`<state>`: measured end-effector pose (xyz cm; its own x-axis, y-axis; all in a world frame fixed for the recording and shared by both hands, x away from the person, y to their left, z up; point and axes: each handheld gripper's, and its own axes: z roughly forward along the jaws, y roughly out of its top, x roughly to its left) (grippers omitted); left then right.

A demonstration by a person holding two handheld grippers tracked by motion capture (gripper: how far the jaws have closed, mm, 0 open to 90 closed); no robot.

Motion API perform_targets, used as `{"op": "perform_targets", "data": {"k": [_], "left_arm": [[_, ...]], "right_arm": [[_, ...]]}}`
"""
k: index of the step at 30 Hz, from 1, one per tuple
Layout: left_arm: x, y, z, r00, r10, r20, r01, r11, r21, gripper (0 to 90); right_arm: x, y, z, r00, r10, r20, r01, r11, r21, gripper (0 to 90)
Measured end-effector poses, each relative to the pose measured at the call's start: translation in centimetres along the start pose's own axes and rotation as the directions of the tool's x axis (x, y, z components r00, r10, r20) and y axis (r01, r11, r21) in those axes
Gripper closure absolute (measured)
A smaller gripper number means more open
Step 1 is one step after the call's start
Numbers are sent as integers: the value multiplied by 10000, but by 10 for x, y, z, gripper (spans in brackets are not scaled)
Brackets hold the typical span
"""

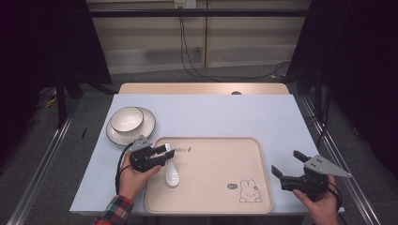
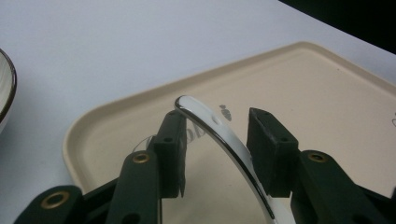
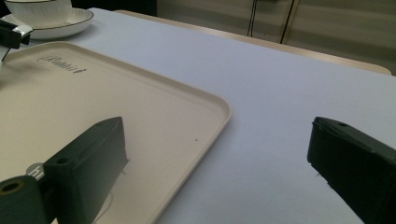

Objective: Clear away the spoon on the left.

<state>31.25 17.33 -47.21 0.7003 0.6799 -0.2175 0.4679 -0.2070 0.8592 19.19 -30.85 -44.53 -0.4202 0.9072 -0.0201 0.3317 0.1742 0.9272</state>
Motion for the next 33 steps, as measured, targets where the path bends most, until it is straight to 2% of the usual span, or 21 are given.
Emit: {"op": "perform_targets", "data": {"k": [2, 17, 20, 33], "left_arm": [[1, 0, 1, 10000, -95, -26, 95, 9999, 89, 580], [2, -2, 1, 9997, -7, -235, 12, 9998, 207, 531], [1, -2, 2, 9992, 128, -389, -116, 9995, 286, 522], [1, -3, 4, 9993, 222, -305, -210, 9990, 406, 459]], "right_arm": [[0, 0, 0, 10000, -5, -7, 5, 10000, 0, 41], [2, 0, 1, 10000, -75, -37, 75, 10000, 53, 43], [2, 1, 1, 10000, -81, -44, 81, 9999, 69, 43], [1, 1, 0, 9999, -113, -70, 113, 9999, 34, 46]]}}
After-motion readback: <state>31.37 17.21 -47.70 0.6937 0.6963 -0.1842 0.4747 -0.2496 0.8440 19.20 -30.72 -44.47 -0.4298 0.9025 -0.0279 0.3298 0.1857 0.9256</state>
